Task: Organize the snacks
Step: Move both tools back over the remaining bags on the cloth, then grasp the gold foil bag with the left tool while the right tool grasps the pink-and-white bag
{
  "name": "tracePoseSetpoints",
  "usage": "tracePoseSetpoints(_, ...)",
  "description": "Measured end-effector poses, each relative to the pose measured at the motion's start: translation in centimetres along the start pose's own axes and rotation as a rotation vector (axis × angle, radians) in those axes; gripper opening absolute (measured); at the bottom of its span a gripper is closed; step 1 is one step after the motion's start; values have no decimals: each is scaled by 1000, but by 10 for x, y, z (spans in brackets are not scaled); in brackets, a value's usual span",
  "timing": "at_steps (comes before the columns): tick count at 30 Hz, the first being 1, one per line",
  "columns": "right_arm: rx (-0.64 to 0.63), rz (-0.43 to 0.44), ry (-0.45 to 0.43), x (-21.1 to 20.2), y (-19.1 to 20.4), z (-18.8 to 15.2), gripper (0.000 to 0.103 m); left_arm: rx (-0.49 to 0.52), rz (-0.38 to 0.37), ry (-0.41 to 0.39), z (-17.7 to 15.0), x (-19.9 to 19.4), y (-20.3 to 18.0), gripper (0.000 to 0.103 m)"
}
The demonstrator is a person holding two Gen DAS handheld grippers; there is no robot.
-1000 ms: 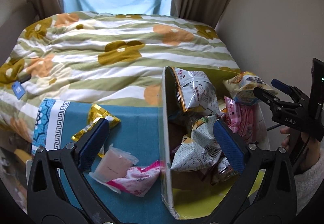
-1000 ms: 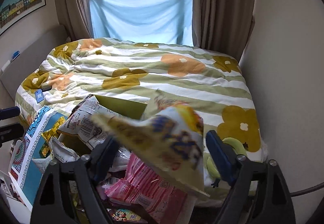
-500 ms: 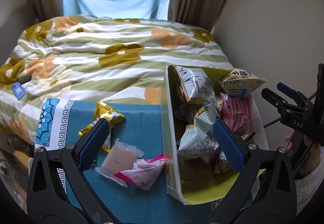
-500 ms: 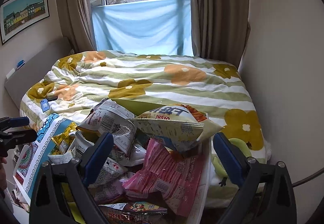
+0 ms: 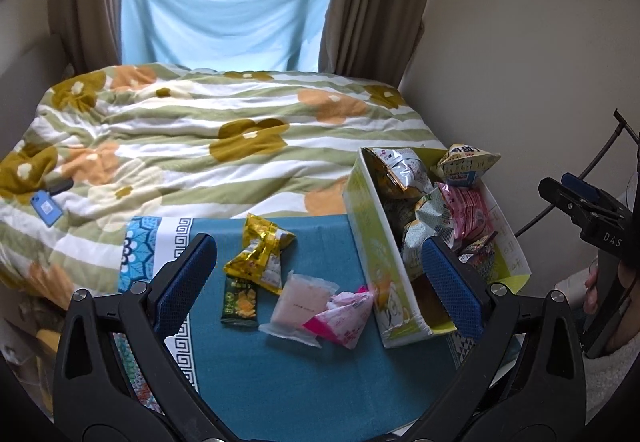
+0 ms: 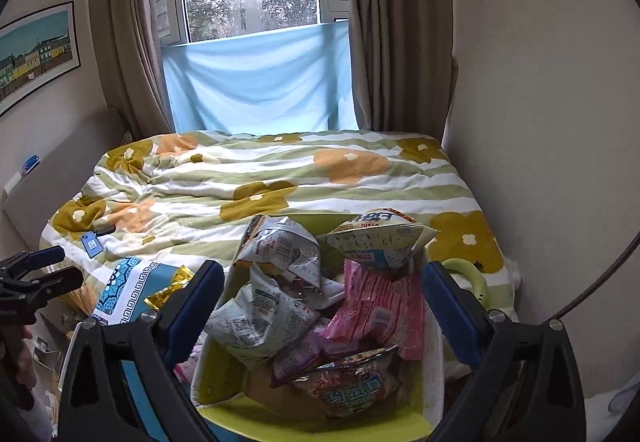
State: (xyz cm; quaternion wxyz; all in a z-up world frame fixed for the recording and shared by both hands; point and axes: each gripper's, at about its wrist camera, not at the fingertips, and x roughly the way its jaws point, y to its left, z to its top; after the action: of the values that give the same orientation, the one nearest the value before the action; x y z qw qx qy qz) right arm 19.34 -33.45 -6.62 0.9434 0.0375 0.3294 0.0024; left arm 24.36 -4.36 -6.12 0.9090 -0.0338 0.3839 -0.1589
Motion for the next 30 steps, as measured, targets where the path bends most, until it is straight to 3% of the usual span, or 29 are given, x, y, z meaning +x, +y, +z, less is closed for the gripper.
tracePoseSetpoints(10,37,-13,-1,-32,88,-37,98,4,-26,-2,-29,-45,76,102)
tracePoseSetpoints(17,141,-23,22,-39,126,-69,98,27,-53,18,-38,-51,108,102)
tracePoseSetpoints(22,214,-40,46,-33,148,-90,98,54,-97,49,-34,-29,123,102)
tracePoseSetpoints(30,363,-53,98,6,179,-120,98,114,-136,144,-22,48,129,102)
